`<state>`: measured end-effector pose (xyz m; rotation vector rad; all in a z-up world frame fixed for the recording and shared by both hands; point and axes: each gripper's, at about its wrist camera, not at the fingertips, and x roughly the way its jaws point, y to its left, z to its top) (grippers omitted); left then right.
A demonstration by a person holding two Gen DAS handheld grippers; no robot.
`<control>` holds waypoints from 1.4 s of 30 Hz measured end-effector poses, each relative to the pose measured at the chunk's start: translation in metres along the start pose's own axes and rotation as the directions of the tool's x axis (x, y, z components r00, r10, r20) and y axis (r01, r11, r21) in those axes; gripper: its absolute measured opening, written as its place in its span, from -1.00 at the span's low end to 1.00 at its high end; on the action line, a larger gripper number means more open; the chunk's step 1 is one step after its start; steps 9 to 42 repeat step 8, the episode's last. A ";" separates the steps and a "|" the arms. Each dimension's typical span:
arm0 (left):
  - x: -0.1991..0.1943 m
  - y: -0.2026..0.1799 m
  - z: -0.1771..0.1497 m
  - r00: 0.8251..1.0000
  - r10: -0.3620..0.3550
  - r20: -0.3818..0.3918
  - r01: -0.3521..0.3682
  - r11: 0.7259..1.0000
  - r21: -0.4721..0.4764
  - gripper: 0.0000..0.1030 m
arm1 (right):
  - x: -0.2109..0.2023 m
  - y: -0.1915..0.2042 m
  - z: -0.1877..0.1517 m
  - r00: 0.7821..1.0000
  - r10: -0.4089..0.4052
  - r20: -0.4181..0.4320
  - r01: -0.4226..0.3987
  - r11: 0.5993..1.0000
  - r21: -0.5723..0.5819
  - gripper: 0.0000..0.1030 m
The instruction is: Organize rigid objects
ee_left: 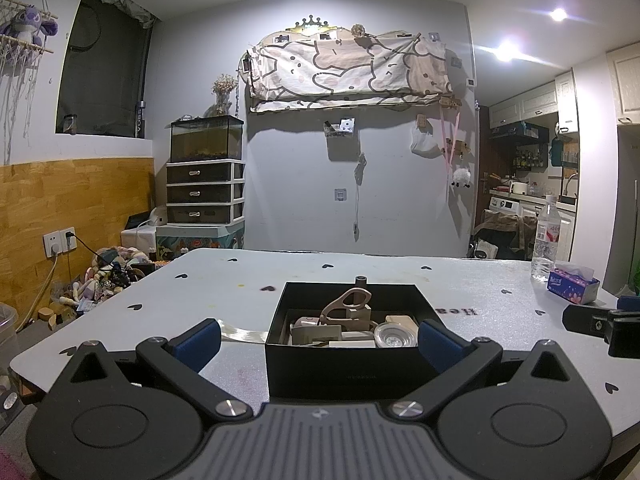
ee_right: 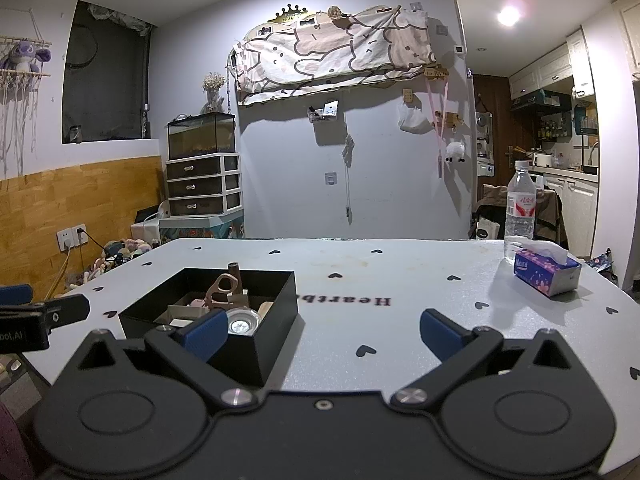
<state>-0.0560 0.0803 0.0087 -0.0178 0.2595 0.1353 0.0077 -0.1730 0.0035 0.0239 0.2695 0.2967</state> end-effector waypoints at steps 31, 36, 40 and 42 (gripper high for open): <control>0.001 0.000 -0.001 1.000 0.000 -0.001 0.000 1.000 -0.001 1.00 | 0.000 0.000 0.000 1.000 0.000 -0.001 0.000 1.000 0.000 1.00; 0.001 0.000 -0.001 1.000 0.000 -0.001 0.000 1.000 -0.001 1.00 | 0.000 0.000 0.000 1.000 0.000 -0.001 0.000 1.000 0.000 1.00; 0.001 0.000 -0.001 1.000 0.000 -0.001 0.000 1.000 -0.001 1.00 | 0.000 0.000 0.000 1.000 0.000 -0.001 0.000 1.000 0.000 1.00; 0.001 0.000 -0.001 1.000 0.000 -0.001 0.000 1.000 -0.001 1.00 | 0.000 0.000 0.000 1.000 0.000 -0.001 0.000 1.000 0.000 1.00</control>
